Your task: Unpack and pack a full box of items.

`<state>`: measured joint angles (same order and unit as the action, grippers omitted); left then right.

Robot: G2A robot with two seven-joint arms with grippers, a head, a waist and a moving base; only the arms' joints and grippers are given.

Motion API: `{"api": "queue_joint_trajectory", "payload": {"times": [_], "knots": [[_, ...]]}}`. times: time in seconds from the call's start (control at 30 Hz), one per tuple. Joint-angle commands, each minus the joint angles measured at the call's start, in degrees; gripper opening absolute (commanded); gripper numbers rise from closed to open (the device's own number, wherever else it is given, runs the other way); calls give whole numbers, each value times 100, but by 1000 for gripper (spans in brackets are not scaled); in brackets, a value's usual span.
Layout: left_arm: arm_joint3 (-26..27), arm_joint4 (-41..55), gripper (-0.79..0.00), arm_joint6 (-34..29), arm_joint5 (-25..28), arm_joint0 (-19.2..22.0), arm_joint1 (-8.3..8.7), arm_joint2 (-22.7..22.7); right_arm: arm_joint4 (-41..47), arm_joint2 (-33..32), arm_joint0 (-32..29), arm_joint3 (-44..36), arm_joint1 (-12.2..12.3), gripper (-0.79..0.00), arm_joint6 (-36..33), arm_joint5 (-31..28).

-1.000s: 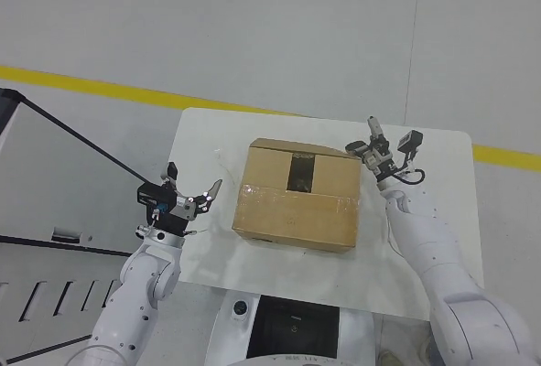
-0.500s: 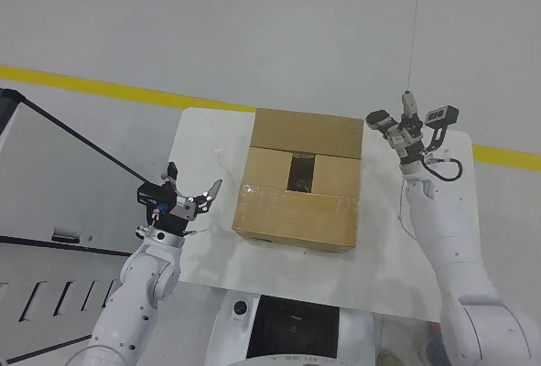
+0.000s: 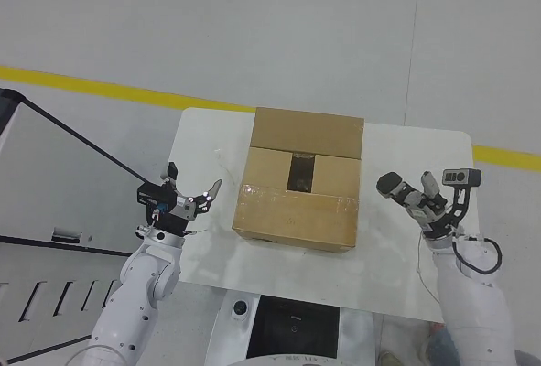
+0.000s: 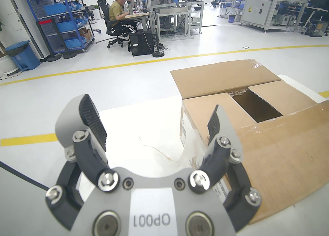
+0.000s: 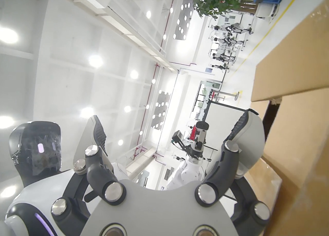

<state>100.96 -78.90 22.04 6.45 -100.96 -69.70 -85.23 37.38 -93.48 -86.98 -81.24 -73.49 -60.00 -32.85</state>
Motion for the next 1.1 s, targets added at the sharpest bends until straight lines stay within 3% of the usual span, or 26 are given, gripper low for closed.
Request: {"api": "queue_joint_trajectory", "payload": {"times": [0.0,0.5,0.87,1.07], "knots": [[0,0,0,0,0,0,0,0,-215,7,-84,23,8,0,96,-59],[0,0,0,0,0,0,0,0,-1006,577,61,591,-24,0,891,-278],[0,0,0,0,0,0,0,0,-154,538,-107,70,26,0,516,-125],[0,0,0,0,0,0,0,0,199,492,-304,-411,79,0,-33,66]]}}
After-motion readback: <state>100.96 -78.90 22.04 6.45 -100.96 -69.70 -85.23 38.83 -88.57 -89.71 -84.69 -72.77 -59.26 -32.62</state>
